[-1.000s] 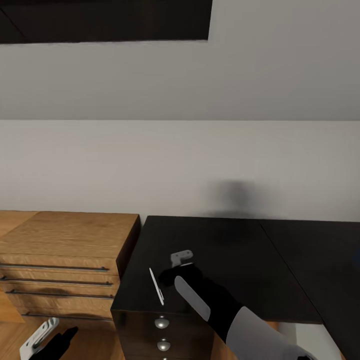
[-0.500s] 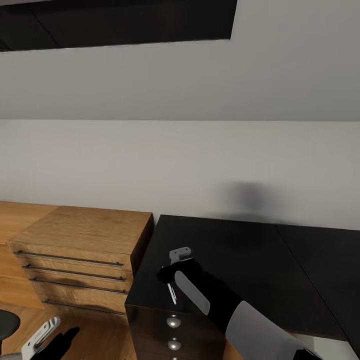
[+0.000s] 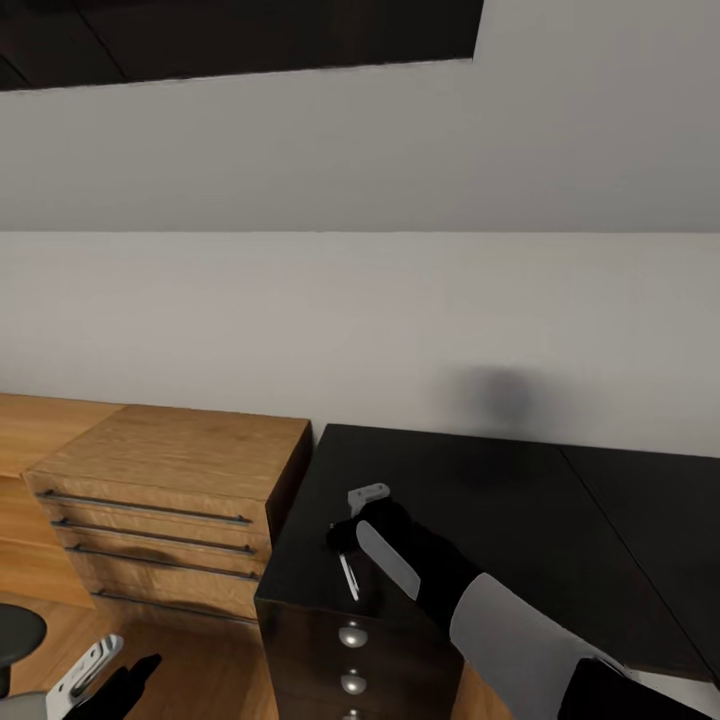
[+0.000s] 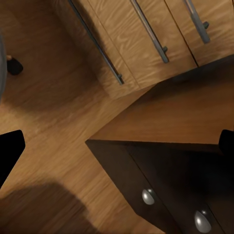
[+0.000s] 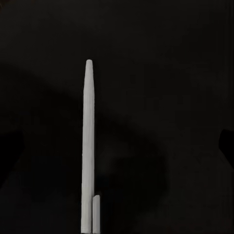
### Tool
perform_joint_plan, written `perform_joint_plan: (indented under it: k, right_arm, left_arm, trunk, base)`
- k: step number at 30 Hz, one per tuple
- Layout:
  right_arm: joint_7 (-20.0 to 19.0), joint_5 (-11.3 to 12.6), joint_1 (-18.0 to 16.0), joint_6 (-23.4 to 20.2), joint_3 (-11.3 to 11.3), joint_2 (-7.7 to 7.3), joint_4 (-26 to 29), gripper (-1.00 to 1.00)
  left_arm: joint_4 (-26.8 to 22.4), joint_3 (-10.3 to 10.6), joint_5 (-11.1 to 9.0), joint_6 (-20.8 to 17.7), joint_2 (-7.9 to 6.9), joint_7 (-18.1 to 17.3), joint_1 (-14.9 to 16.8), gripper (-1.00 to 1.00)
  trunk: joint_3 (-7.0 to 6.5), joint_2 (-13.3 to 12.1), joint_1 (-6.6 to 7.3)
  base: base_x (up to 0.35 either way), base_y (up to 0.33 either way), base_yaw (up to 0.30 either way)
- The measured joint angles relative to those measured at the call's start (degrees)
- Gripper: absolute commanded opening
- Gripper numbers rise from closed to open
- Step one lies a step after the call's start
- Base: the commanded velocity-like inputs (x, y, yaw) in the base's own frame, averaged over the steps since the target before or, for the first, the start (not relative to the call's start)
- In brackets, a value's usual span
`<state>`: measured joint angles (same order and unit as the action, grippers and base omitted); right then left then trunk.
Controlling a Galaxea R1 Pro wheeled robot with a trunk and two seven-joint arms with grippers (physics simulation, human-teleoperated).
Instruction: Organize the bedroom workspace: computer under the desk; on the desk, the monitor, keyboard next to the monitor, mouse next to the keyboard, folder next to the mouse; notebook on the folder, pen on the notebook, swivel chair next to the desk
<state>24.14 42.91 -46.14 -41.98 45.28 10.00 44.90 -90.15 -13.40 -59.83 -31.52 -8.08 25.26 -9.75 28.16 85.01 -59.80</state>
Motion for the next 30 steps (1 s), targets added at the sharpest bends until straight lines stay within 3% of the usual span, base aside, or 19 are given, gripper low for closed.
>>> perform_joint_plan:
  k: [5, 8, 30]
  right_arm:
    - [-2.14, 0.19, -1.63, 0.06, 0.03, 0.0, -3.1, 1.0]
    - [-2.26, 0.4, -0.84, -0.12, 0.03, 0.0, -3.32, 1.0]
    - [-2.27, 0.37, -0.84, -0.13, 0.03, 0.0, -3.31, 1.0]
  left_arm:
    - [0.05, 0.05, 0.16, -0.02, 0.02, 0.0, 0.1, 1.0]
    - [1.02, 0.59, -0.16, -0.12, -0.51, -0.49, -0.52, 1.0]
    - [1.03, 0.59, -0.16, -0.11, -0.51, -0.49, -0.52, 1.0]
  trunk:
    - [0.9, 2.01, -1.1]
    - [0.9, 2.01, -1.1]
    - [0.9, 2.01, -1.1]
  base:
    - [0.0, 0.0, 0.001]
    - [0.0, 0.0, 0.0]
    - [0.0, 0.0, 0.0]
